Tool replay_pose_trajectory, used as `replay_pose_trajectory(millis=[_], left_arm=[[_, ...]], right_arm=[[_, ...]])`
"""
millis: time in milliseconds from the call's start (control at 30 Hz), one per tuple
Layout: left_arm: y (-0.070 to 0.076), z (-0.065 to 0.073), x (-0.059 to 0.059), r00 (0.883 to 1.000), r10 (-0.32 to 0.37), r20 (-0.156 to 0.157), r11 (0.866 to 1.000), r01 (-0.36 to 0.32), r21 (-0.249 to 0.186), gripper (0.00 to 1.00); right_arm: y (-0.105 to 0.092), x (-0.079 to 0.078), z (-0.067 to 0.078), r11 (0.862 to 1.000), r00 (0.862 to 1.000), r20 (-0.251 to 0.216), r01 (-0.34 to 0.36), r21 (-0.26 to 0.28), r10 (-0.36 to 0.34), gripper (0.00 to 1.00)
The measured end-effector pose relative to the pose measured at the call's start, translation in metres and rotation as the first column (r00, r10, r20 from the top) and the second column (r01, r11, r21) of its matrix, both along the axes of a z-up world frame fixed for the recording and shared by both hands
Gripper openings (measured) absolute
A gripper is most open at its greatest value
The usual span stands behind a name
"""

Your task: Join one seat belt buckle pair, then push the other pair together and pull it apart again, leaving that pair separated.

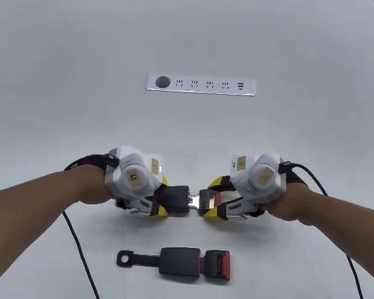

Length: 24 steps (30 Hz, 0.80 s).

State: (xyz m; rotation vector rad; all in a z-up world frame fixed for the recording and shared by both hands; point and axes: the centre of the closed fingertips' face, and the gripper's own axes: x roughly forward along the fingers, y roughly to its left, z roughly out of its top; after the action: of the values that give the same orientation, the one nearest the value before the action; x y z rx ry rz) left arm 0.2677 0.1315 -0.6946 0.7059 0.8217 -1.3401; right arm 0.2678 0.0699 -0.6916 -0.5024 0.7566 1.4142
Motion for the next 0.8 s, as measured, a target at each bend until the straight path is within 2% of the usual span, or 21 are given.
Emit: replay_pose_trajectory(millis=[200, 500, 800], left_arm=[[0.0007, -0.0009, -0.0001, 0.999, -0.038, -0.001, 0.999, 0.038, 0.014, 0.33], [0.0014, -0.0006, -0.0005, 0.997, -0.082, -0.005, 0.996, 0.082, 0.030, 0.33], [0.0011, -0.0013, 0.0009, 0.997, -0.080, -0.006, 0.996, 0.080, 0.033, 0.33]], right_arm=[[0.0064, 0.0034, -0.0016, 1.000, 1.000, 0.004, -0.021, -0.004, 0.021, 0.32], [0.0110, 0.0036, -0.0040, 1.000, 1.000, 0.012, -0.012, -0.004, 0.012, 0.32], [0.0112, 0.0052, -0.0033, 1.000, 1.000, 0.014, -0.024, -0.001, 0.024, 0.32]])
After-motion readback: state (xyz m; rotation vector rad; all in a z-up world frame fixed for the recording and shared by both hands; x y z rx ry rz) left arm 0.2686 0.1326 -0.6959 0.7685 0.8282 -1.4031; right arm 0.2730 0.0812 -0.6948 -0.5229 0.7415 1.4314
